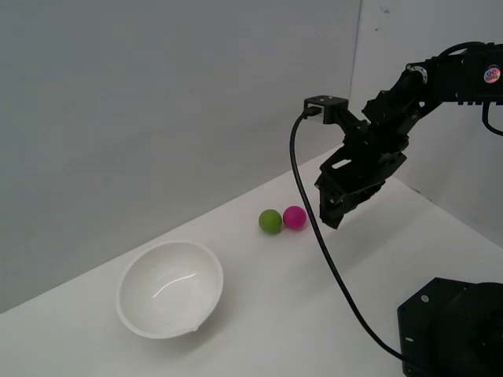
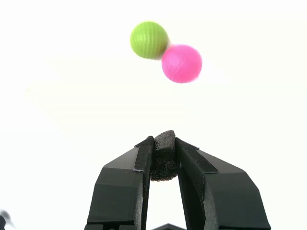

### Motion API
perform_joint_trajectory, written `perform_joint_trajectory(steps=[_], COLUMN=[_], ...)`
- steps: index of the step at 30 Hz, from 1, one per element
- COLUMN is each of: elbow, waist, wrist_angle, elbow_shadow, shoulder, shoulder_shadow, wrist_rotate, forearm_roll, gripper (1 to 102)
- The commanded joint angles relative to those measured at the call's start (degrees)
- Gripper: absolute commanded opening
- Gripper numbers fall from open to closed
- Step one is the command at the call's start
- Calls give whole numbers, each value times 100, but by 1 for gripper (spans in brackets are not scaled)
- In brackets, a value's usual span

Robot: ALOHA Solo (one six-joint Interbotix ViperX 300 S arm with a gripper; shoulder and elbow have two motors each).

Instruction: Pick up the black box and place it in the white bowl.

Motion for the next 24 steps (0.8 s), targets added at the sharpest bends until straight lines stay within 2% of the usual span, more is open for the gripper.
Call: perform_joint_trajectory(steps=[1, 5, 17, 24], elbow=[-185, -343, -809, -940], waist=[35, -35, -826, -1380], wrist_angle=[62, 97, 62, -176], elbow_shadow=[-220, -396, -861, -984], shoulder=[185, 316, 352, 308], shoulder_shadow=[211, 352, 378, 316], wrist_rotate=[-35, -88, -545, -826], forearm_roll=[-97, -97, -97, -97], gripper=[3, 3, 3, 3])
